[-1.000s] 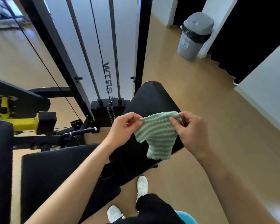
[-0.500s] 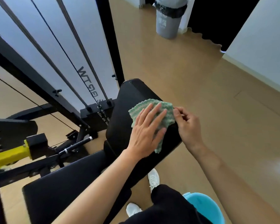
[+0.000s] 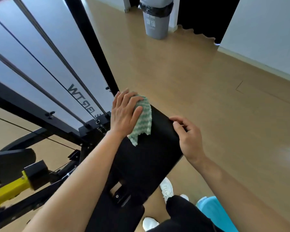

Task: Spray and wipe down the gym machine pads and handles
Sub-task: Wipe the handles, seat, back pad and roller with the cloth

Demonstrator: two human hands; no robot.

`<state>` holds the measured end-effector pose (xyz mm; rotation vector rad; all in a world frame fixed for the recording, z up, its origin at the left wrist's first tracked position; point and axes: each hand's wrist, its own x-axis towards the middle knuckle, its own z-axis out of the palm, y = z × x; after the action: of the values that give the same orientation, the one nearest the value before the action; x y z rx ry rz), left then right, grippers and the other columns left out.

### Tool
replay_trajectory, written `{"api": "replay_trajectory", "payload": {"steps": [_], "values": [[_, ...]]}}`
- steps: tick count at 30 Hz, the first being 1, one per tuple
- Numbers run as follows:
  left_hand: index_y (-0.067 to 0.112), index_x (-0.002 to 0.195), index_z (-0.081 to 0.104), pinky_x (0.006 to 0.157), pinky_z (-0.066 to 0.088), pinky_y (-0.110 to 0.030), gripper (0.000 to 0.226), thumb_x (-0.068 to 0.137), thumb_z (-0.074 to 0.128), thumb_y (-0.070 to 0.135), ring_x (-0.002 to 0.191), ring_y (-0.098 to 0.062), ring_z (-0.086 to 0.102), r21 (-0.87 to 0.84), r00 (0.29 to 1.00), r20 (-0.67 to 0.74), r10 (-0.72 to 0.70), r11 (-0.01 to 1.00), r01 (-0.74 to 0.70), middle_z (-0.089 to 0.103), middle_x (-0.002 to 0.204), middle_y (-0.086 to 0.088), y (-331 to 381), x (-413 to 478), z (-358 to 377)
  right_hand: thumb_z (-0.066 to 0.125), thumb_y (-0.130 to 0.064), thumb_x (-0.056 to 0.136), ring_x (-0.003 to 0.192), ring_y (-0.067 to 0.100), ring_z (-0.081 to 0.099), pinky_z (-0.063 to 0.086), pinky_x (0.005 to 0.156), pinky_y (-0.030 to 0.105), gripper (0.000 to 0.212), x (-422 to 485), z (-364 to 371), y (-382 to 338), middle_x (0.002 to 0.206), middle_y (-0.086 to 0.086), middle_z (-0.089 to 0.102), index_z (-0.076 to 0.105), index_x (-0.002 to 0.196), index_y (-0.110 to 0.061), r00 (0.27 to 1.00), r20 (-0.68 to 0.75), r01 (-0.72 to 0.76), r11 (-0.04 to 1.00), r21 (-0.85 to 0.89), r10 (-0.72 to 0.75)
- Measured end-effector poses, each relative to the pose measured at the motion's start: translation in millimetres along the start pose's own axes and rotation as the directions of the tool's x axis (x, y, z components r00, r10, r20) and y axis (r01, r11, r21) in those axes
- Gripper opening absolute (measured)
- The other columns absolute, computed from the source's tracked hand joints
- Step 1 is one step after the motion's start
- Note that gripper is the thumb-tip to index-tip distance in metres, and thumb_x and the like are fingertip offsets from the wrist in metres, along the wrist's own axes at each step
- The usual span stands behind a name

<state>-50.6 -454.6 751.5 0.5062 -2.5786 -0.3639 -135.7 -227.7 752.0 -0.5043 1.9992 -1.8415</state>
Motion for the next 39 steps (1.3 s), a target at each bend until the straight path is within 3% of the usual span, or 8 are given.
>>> {"api": "replay_trajectory", "payload": {"steps": [4, 7, 15, 22, 29, 32, 36, 39], "values": [[0.026, 0.125, 0.063, 0.099, 0.044, -0.047, 0.049, 0.102, 0.029, 0.053, 0.122, -0.023, 0.055, -0.089, 0.975, 0.03, -0.219, 0.971, 0.221, 0.06, 0.13, 0.005, -14.1, 26.7, -9.0, 0.058, -0.024, 0.091, 0.082, 0.017, 0.062, 0.049, 0.077, 0.03, 0.022, 0.6, -0.8, -2.2, 0.095, 0.006, 0.073, 0.077, 0.101, -0.027, 0.999, 0.013, -0.038, 0.998, 0.047, 0.037], [0.026, 0.123, 0.067, 0.106, 0.038, -0.045, 0.048, 0.1, 0.032, 0.051, 0.128, -0.024, 0.052, -0.114, 0.97, 0.015, -0.242, 0.963, 0.243, 0.062, 0.129, 0.006, -8.3, 27.7, -6.6, 0.055, -0.025, 0.09, 0.089, 0.022, 0.065, 0.05, 0.083, 0.036, 0.023, 0.9, -0.7, -0.4, 0.098, 0.009, 0.073, 0.076, 0.101, -0.026, 0.997, -0.011, -0.074, 0.995, 0.073, 0.075], [0.022, 0.11, 0.078, 0.122, 0.02, -0.062, 0.036, 0.099, 0.047, 0.035, 0.128, -0.026, 0.058, -0.029, 0.992, -0.057, 0.111, 0.993, -0.113, 0.073, 0.113, 0.005, 70.7, -18.0, 10.5, 0.046, -0.004, 0.103, 0.072, 0.002, 0.061, 0.048, 0.068, 0.014, 0.02, -3.8, 3.3, -1.7, 0.082, 0.002, 0.066, 0.065, 0.1, 0.001, 0.979, -0.189, -0.037, 0.979, 0.202, 0.076], [0.019, 0.144, 0.06, 0.127, 0.017, -0.054, 0.058, 0.106, 0.029, 0.049, 0.154, -0.033, 0.032, -0.06, 0.979, -0.041, 0.198, 0.978, -0.2, 0.045, 0.16, -0.011, 84.5, -54.8, 28.6, 0.056, -0.021, 0.095, 0.081, 0.012, 0.065, 0.052, 0.075, 0.028, 0.014, -9.2, 0.2, -1.1, 0.087, -0.007, 0.071, 0.069, 0.095, -0.017, 0.993, -0.115, 0.014, 0.997, 0.07, -0.006], [0.033, 0.157, 0.034, 0.128, 0.01, -0.057, 0.062, 0.105, 0.018, 0.062, 0.161, -0.028, 0.005, -0.138, 0.976, -0.094, -0.196, 0.974, 0.182, 0.015, 0.173, -0.003, 19.2, -28.0, 26.5, 0.065, -0.025, 0.088, 0.088, 0.011, 0.066, 0.051, 0.083, 0.025, 0.017, -13.1, 3.4, -2.3, 0.093, -0.008, 0.072, 0.071, 0.102, -0.019, 0.996, -0.094, 0.006, 1.0, 0.008, -0.005], [0.047, 0.155, 0.025, 0.121, 0.028, -0.061, 0.055, 0.103, 0.024, 0.063, 0.158, -0.022, 0.02, -0.314, 0.904, -0.056, -0.424, 0.867, 0.387, 0.018, 0.171, 0.005, -5.5, -11.6, 23.1, 0.065, -0.025, 0.087, 0.093, 0.016, 0.069, 0.054, 0.086, 0.03, 0.021, -11.5, 2.1, 0.6, 0.096, -0.002, 0.074, 0.073, 0.104, -0.016, 0.997, -0.071, -0.031, 0.999, 0.011, 0.032], [0.031, 0.139, 0.043, 0.085, 0.043, -0.042, 0.068, 0.092, 0.019, 0.075, 0.113, -0.03, 0.062, -0.464, 0.746, 0.079, -0.661, 0.638, 0.614, 0.059, 0.12, 0.005, -21.7, -5.2, 21.0, 0.061, -0.023, 0.089, 0.088, 0.01, 0.068, 0.052, 0.08, 0.022, 0.02, -13.8, 0.2, 1.6, 0.091, -0.006, 0.074, 0.074, 0.1, -0.013, 0.994, -0.084, -0.059, 0.995, 0.076, 0.066], [0.034, 0.111, 0.054, 0.087, 0.041, -0.04, 0.057, 0.091, 0.02, 0.076, 0.1, -0.015, 0.06, -0.524, 0.649, 0.153, -0.745, 0.496, 0.693, 0.061, 0.099, 0.012, -28.6, -18.2, 27.8, 0.064, -0.046, 0.093, 0.08, 0.008, 0.058, 0.047, 0.074, 0.024, 0.035, -29.2, 2.8, 9.0, 0.082, -0.004, 0.064, 0.064, 0.083, -0.012, 0.979, -0.089, -0.156, 0.958, 0.239, 0.181]]}}
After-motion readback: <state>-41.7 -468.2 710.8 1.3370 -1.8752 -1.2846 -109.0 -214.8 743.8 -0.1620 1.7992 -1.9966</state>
